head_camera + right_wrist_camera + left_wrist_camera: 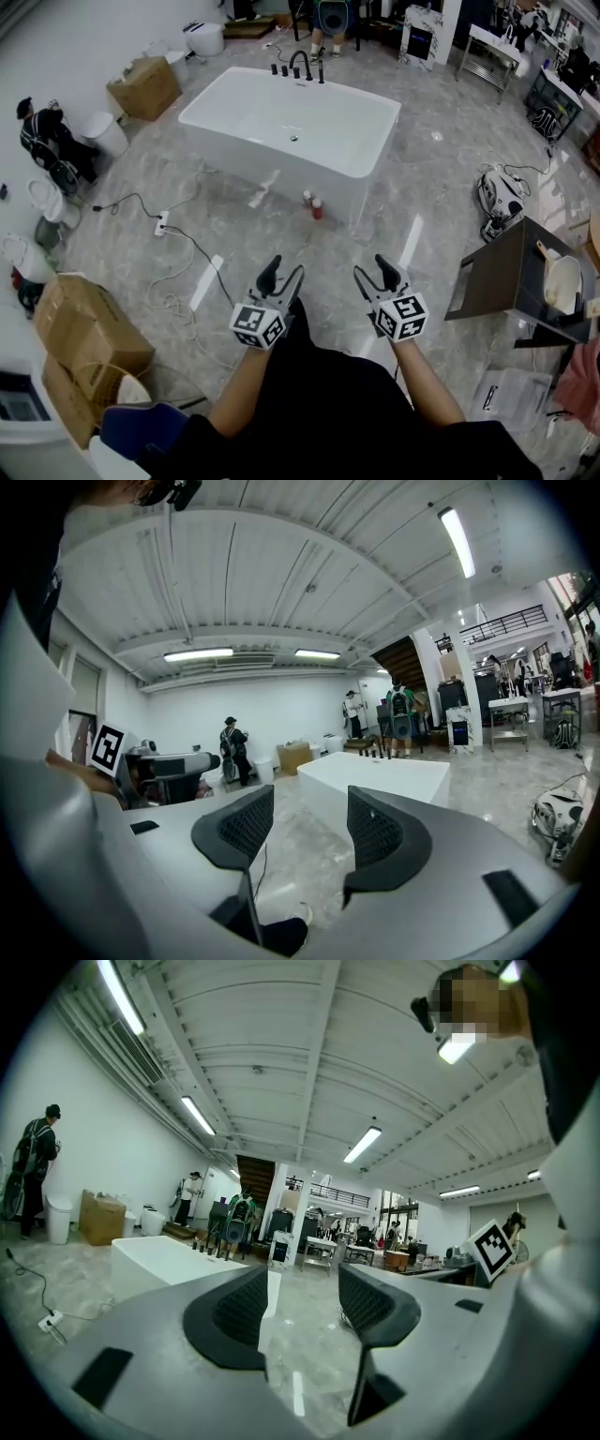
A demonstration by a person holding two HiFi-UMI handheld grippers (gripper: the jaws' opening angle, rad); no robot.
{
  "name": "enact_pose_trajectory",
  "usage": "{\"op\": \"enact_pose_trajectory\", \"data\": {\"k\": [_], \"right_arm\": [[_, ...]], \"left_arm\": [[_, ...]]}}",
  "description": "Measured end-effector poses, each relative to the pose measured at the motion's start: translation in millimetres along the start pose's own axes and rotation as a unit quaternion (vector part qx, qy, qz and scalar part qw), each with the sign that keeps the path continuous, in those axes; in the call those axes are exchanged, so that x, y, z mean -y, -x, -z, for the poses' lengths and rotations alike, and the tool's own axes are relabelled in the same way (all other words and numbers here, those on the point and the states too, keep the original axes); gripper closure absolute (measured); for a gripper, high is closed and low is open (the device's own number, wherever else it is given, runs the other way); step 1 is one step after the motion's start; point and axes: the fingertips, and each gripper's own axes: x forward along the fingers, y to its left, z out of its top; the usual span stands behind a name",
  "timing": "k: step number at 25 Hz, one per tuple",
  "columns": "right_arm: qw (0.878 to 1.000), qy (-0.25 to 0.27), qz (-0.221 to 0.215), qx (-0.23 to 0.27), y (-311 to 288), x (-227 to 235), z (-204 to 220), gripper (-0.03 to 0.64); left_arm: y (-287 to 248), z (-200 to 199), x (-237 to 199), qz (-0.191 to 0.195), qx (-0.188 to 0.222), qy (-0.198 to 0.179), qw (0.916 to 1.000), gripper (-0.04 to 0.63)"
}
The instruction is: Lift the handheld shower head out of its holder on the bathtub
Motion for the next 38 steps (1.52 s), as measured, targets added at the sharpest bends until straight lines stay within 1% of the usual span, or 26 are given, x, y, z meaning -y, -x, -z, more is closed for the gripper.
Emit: {"op": "enact_pose_trajectory", "data": {"k": [3, 6, 10, 14, 18, 22, 31, 33, 38], "right_arm": [[1.000, 0.003, -0.001, 0.002, -18, -3, -4, 0.402], [1.000, 0.001, 0.000, 0.016, -47, -6, -17, 0.402], [1.000, 0.000, 0.007, 0.024, -96, -3, -37, 0.402], [1.000, 0.000, 0.008, 0.028, -154, 4, -55, 0.402], [1.000, -0.005, 0.010, 0.020, -212, 14, -65, 0.402], [1.000, -0.004, 0.008, 0.005, -272, 21, -78, 0.402], [1.000, 0.002, 0.020, -0.014, -399, 24, -118, 0.402], [0.999, 0.003, 0.025, -0.019, -421, 25, -124, 0.402], [0.999, 0.000, 0.038, -0.027, -456, 26, -129, 0.402]], "left_arm": [[-5, -2, -16, 0.000, 0.001, 0.001, 1.0000, 0.377], [-16, -10, -38, 0.011, 0.003, -0.004, 0.9999, 0.377], [-47, -24, -77, 0.025, -0.001, -0.002, 0.9997, 0.377], [-84, -38, -125, 0.033, -0.004, -0.005, 0.9994, 0.377], [-123, -52, -173, 0.037, 0.000, -0.003, 0.9993, 0.377], [-154, -66, -230, 0.027, 0.003, 0.007, 0.9996, 0.377], [-206, -100, -354, 0.032, -0.009, 0.023, 0.9992, 0.377], [-217, -105, -375, 0.037, -0.012, 0.026, 0.9989, 0.377], [-233, -106, -409, 0.052, -0.019, 0.028, 0.9981, 0.377]]}}
